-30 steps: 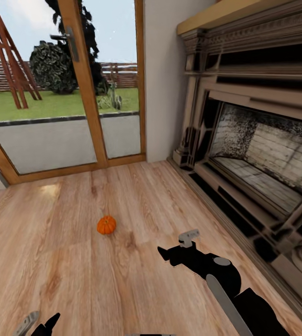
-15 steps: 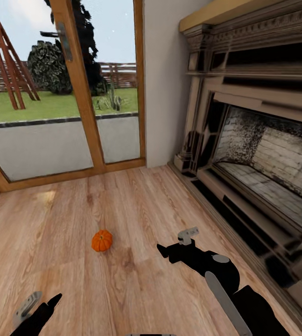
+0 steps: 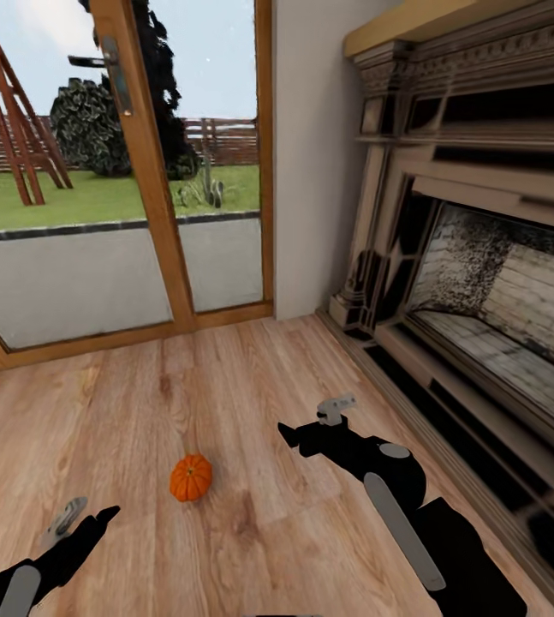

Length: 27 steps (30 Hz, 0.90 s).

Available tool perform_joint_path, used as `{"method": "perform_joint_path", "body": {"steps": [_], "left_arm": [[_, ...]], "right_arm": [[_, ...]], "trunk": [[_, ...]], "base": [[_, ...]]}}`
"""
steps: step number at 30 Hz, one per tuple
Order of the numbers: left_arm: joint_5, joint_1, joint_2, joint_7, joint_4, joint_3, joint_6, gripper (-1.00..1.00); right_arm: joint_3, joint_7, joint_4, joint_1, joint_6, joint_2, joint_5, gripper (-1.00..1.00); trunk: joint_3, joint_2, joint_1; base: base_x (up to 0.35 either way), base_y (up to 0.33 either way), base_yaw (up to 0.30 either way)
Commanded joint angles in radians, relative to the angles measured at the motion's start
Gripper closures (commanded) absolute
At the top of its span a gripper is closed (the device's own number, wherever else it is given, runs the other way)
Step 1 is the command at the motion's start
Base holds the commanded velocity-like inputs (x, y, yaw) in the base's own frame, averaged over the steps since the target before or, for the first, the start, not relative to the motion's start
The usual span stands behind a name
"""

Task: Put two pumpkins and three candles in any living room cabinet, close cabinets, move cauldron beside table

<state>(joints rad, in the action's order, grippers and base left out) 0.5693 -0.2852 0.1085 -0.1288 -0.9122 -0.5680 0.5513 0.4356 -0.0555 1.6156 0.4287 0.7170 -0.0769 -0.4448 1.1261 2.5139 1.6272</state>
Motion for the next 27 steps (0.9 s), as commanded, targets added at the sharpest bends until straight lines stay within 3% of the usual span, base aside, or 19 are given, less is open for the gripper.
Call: {"method": "perform_joint_path", "body": {"steps": [1, 21, 25, 27], "left_arm": [[0.003, -0.002, 0.000, -0.004, 0.005, -0.003, 0.003, -1.00], [-0.003, -0.005, -0.011, -0.016, 0.029, 0.007, -0.007, -1.00], [0.000, -0.005, -0.011, -0.015, 0.020, 0.048, 0.008, -1.00], [-0.006, -0.005, -0.007, -0.014, 0.016, 0.087, 0.010, -1.00]], "right_arm": [[0.002, -0.006, 0.001, 0.001, 0.003, 0.000, -0.006, -1.00], [0.001, -0.006, 0.001, 0.004, 0.004, 0.001, -0.006, -1.00], [0.001, -0.006, 0.001, 0.003, 0.005, 0.001, -0.006, -1.00], [0.001, -0.006, 0.001, 0.003, 0.005, 0.000, -0.006, -1.00]], "trunk": [[-0.001, 0.000, 0.000], [-0.032, 0.000, 0.000], [-0.035, 0.000, 0.000], [-0.035, 0.000, 0.000]], "base": [[0.291, 0.208, 0.000], [0.242, 0.236, 0.000], [0.045, 0.049, 0.000], [0.014, 0.016, 0.000]]}}
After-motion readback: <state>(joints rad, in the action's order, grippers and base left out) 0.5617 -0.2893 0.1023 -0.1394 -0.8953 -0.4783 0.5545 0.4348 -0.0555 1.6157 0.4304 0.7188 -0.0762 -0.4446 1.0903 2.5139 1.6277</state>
